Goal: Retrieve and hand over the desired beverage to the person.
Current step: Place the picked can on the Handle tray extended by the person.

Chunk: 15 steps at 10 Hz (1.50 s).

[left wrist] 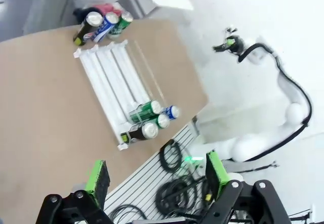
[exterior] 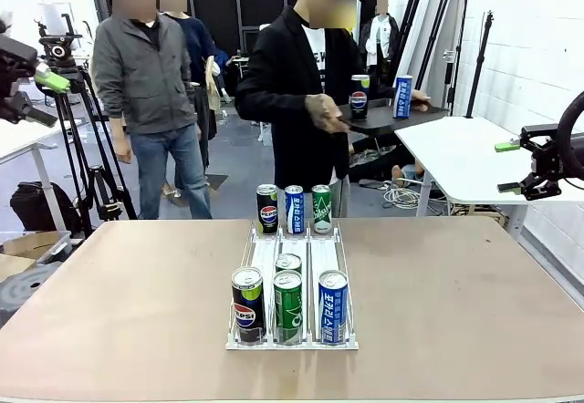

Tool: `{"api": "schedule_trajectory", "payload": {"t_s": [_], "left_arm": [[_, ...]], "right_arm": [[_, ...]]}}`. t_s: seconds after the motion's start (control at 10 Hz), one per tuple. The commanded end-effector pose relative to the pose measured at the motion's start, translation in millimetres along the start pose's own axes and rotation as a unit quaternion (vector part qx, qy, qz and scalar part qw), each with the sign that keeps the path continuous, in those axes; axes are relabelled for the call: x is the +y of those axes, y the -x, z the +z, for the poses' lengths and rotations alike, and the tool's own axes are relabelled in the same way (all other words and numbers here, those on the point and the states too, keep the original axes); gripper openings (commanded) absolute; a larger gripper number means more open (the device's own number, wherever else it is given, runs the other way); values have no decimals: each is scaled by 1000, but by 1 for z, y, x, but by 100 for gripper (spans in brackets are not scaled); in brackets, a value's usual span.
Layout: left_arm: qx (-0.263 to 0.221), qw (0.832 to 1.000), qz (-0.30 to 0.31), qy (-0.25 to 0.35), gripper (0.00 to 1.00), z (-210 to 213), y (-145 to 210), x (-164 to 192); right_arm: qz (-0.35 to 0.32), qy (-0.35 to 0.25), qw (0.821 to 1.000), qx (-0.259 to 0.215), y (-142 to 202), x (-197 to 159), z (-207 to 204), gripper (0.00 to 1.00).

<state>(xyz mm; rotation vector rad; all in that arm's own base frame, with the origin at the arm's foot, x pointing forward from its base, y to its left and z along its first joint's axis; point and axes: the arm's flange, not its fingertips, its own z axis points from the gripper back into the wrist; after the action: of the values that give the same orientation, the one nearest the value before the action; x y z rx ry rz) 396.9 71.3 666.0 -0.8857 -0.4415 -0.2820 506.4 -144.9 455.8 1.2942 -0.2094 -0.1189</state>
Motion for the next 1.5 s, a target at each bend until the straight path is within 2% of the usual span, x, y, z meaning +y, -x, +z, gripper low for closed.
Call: {"api": "schedule_trajectory", "payload": {"t_s": [0.0,0.1,0.4,0.8,1.1,1.4], "left_arm": [[-38,997,17,60,100,9,15,21],[-50,994,29,89,100,19,24,36],[-44,988,70,128,100,36,52,83],[26,979,113,165,100,34,73,135],[36,975,125,181,100,33,76,151],[21,969,151,192,100,48,96,177]], "right_arm": [[4,5,1000,-1,0,0,-2,100],[4,5,1000,-1,0,0,-2,100],[4,5,1000,-1,0,0,-2,100],[4,5,1000,-1,0,0,-2,100],[4,5,1000,-1,0,0,-2,100],[4,5,1000,-1,0,0,-2,100]]}}
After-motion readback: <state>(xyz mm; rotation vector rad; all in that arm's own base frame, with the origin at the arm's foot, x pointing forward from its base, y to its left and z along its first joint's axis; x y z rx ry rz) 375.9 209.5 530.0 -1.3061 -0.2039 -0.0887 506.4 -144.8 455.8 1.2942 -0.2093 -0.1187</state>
